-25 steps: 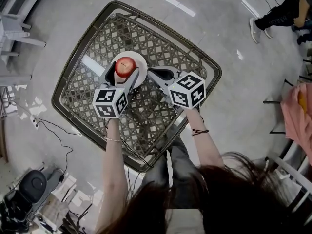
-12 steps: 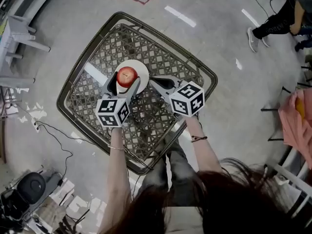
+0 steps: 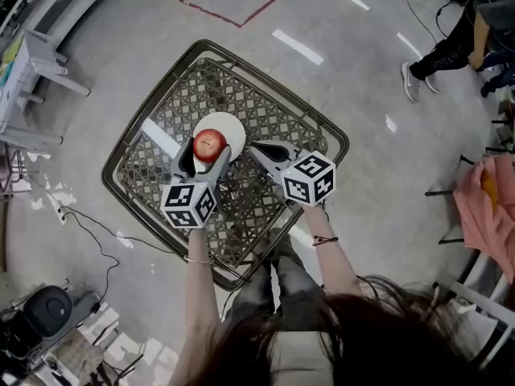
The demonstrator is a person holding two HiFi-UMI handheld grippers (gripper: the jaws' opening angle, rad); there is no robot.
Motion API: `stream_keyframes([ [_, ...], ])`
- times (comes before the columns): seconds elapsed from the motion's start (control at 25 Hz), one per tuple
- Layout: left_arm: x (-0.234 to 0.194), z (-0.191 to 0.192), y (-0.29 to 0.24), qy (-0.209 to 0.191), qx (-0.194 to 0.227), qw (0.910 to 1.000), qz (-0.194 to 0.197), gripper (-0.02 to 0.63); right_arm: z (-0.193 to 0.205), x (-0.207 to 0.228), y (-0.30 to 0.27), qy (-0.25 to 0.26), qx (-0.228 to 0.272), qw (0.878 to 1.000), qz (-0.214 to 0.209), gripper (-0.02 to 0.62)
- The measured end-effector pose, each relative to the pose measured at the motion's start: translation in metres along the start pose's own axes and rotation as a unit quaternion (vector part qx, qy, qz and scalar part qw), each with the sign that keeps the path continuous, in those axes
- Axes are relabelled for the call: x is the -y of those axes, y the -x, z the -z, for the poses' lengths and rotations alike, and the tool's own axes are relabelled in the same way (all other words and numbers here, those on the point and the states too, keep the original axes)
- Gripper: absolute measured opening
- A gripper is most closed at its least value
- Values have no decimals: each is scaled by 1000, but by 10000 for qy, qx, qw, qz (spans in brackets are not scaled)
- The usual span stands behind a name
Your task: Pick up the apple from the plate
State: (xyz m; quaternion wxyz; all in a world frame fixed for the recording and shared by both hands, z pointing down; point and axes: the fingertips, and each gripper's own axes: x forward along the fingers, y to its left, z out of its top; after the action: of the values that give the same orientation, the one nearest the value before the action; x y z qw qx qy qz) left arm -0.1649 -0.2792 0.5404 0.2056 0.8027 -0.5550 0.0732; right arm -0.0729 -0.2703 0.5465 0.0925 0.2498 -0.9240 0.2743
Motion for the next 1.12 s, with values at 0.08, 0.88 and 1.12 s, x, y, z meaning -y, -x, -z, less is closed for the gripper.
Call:
stream_keyframes([
  [0.08,2,-7,5,13,80,10000,-30,383,-6,-2,1,38,38,10000,-23,9],
  [0.88,49,-43,80,26,613,9978,-238,383,-48,-59,38,471,362,9979,-272,9],
  [1.12,61,-51,95,-19,733,9970,-230,383,-53,-73,49,510,463,9971,-323,9],
])
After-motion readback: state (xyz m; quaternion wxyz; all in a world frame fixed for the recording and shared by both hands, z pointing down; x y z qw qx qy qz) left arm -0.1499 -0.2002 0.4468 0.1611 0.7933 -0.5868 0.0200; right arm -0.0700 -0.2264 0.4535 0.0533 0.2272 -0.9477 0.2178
